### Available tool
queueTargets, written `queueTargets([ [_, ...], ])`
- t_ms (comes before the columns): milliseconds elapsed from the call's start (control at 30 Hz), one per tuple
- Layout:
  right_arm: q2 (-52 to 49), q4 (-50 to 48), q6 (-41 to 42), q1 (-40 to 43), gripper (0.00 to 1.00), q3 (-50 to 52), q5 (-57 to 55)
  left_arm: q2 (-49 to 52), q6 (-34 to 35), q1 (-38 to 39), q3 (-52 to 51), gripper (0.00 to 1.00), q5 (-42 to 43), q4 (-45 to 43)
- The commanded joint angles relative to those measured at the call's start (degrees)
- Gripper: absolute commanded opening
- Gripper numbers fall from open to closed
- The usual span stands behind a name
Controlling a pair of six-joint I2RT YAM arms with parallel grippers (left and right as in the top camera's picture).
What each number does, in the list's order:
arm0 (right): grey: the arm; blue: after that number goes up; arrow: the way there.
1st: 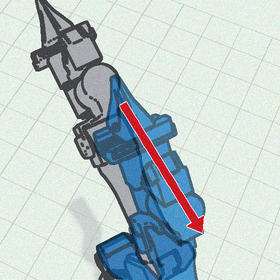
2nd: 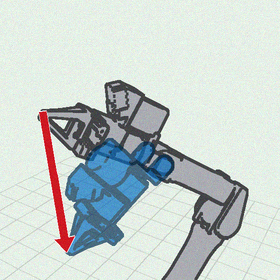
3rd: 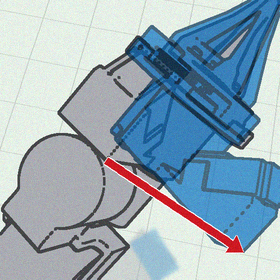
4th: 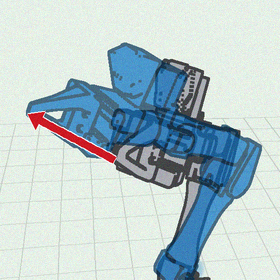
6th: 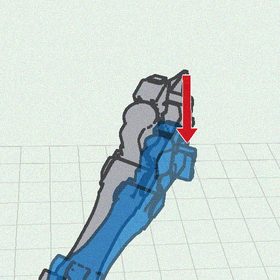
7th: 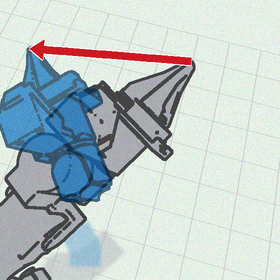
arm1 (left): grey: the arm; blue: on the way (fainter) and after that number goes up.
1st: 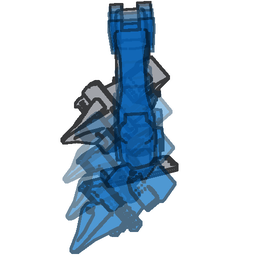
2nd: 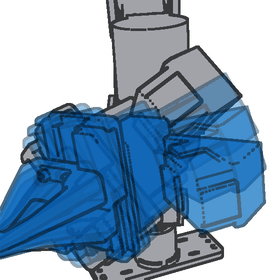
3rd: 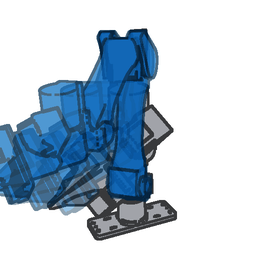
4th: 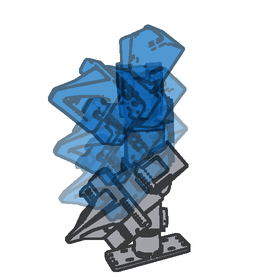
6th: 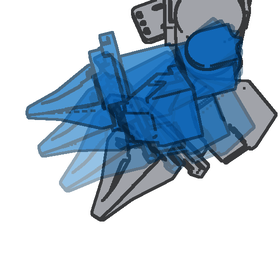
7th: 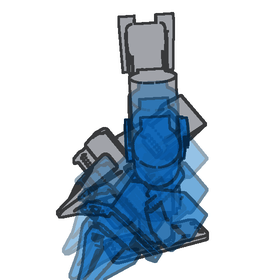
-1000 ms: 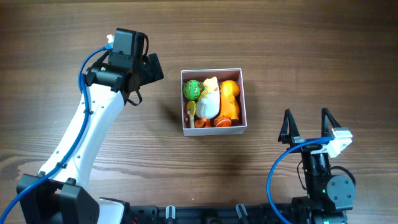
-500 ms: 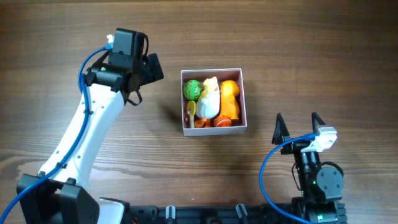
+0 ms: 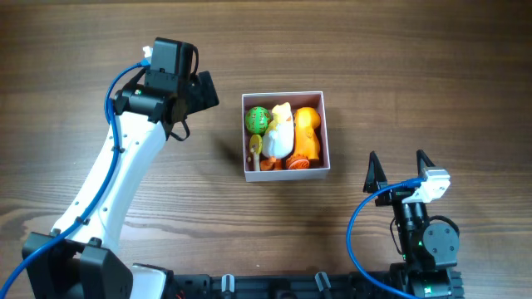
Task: Pack container
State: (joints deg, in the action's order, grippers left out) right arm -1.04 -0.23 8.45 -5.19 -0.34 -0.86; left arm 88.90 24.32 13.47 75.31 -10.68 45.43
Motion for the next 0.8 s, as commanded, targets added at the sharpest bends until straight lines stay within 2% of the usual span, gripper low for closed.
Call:
queueTargets([
  [0,0.61,-0.20,-0.79,0.02,1.00,0.04,0.96,-0.63,0.15,-0.26,0.83,1.00,-0.33,-0.13],
  [200,0.61,-0.20,-0.81,0.02,1.00,0.04,0.96,-0.66,0.15,-0.17,0.83,1.00,-0.31,-0.11],
  [300,0.61,-0.22,-0.81,0.02,1.00,0.04,0.96,-5.20,0.13,0.00,0.83,1.00,-0.33,-0.11],
  [467,0.61,-0.20,-0.81,0.02,1.00,0.04,0.96,-19.10,0.15,0.22,0.83,1.00,-0.33,-0.11],
  [767,0.61,-0.20,-0.81,0.02,1.00,0.04,0.96,-51.84,-0.07,-1.09,0.79,1.00,-2.47,0.87],
])
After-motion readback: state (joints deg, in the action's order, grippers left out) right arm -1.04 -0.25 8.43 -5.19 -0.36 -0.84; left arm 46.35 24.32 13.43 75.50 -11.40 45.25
